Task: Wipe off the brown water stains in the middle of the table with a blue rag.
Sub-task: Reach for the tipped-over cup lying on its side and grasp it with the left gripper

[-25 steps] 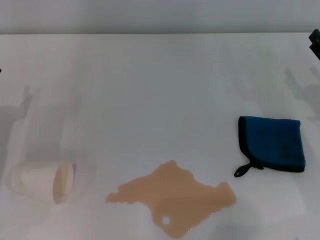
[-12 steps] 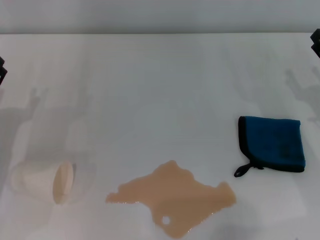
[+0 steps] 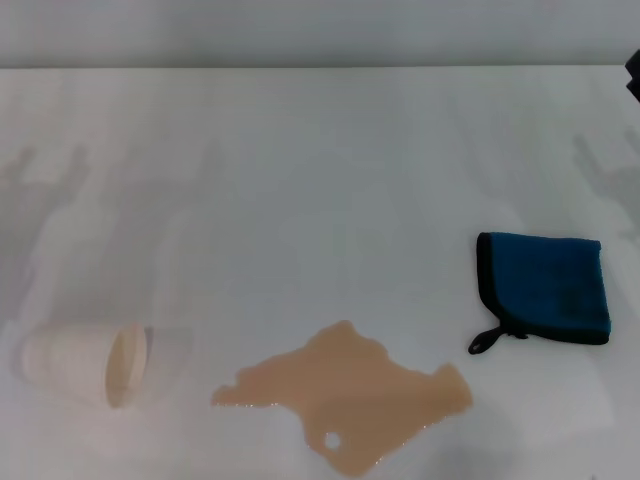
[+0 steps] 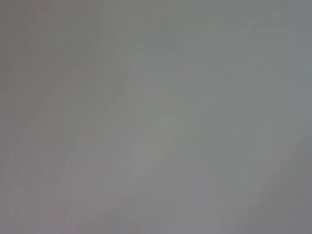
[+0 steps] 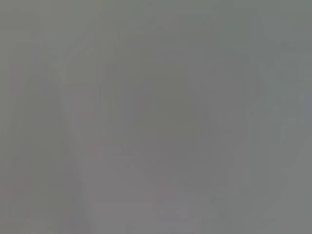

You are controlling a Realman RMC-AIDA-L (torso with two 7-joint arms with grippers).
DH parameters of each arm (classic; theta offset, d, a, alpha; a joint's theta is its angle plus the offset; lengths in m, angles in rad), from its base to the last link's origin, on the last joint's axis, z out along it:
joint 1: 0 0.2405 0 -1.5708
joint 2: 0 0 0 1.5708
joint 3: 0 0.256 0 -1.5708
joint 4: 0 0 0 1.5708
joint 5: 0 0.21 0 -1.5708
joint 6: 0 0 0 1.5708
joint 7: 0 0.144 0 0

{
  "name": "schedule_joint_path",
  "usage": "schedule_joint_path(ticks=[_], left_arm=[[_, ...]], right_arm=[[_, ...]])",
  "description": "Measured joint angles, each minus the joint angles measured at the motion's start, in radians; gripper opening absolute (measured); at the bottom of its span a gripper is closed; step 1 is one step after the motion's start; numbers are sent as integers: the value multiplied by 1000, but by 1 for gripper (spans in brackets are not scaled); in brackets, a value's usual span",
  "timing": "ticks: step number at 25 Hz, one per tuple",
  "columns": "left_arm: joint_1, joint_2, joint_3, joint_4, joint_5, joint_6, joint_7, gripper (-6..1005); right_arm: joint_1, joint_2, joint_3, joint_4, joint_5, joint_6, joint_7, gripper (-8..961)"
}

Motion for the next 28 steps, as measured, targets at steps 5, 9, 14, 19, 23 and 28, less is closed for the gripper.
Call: schedule_joint_path(ticks=[5, 9, 14, 19, 23, 28], left_arm=[[23, 5, 51, 236, 228, 36, -246, 873], [16, 27, 60, 396, 465, 18, -494, 873], [7, 49, 62, 652, 780, -95, -755, 861], [19, 70, 57, 912, 1003, -232, -892, 804], [22, 85, 52, 1024, 1099, -318, -984, 750], [28, 94, 52, 1136, 1156, -435, -1041, 649]], right_arm=[[6, 0, 0, -9, 0, 5, 0, 840], [7, 0, 0, -11, 2, 7, 0, 840], [2, -1, 4, -21, 4, 8, 0, 840], [2, -2, 7, -21, 8, 10, 0, 840], [6, -2, 7, -22, 8, 15, 0, 840], [9, -1, 9, -22, 9, 19, 0, 841]])
